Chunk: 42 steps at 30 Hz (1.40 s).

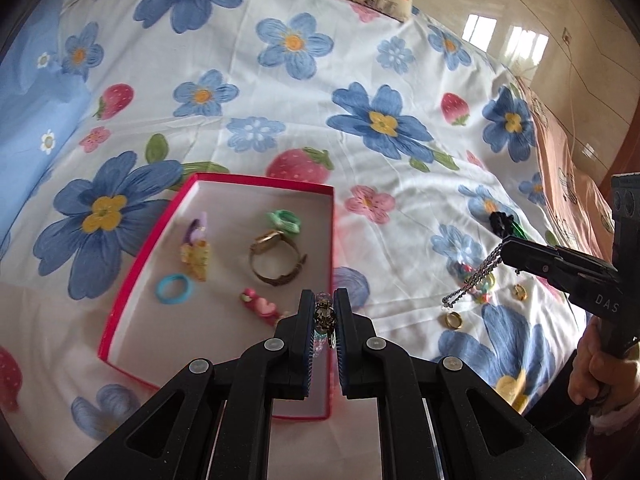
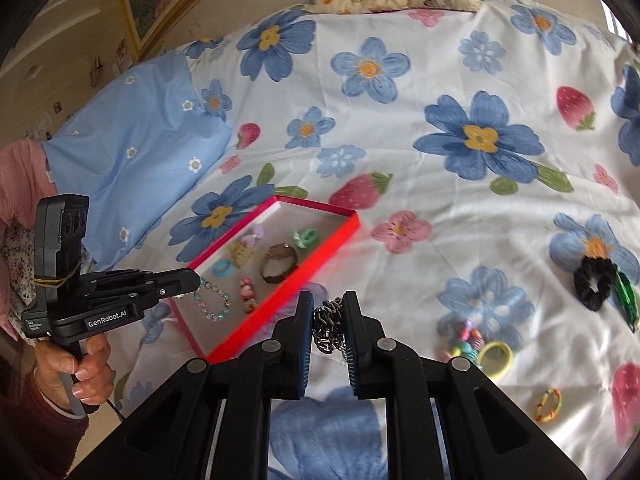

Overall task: Organize jewelry
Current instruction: 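Carry the bracelet into the red box and open the left tool while the right releases the chain there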

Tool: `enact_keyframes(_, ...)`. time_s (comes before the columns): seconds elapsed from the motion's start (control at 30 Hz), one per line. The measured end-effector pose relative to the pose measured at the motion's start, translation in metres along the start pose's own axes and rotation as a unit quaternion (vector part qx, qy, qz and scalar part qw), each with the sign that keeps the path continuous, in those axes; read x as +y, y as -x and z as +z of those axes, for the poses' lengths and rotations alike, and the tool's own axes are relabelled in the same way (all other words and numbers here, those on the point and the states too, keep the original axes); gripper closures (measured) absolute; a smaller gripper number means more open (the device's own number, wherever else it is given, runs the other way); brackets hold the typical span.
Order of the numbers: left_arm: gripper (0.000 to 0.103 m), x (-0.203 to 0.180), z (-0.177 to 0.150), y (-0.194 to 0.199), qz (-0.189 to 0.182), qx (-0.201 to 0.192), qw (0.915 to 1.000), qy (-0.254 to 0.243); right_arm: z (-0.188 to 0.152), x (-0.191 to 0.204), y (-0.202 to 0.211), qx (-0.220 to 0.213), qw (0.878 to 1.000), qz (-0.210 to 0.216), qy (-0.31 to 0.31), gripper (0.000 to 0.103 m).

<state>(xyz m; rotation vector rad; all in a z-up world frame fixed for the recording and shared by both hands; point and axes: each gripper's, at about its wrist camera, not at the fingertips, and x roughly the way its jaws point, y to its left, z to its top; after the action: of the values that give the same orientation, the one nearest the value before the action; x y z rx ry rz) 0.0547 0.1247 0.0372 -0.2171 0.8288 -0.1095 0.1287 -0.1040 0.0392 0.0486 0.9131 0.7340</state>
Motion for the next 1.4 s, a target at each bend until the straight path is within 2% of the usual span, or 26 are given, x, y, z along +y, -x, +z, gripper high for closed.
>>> enact_keyframes(0.27,0.095,0.027,-0.002,0.008,0.022,-0.005,0.9994,0.028,0.016,0.038,-0.031,0.008,0.999,0.044,0.02,0.089)
enact_keyframes(0.63,0.095,0.058,-0.005,-0.003,0.043,0.006,0.9974,0.058,0.027,0.085,-0.076,0.026,0.994,0.091,0.048,0.089)
enact_keyframes(0.9,0.095,0.073,-0.007,-0.026,0.056,0.018,0.9957,0.071,0.014,0.1,-0.115,0.066,0.991,0.103,0.058,0.089)
enact_keyframes(1.4,0.094,0.095,-0.023,-0.072,0.07,0.061,0.9915,0.091,-0.026,0.098,-0.163,0.15,0.982,0.098,0.062,0.089)
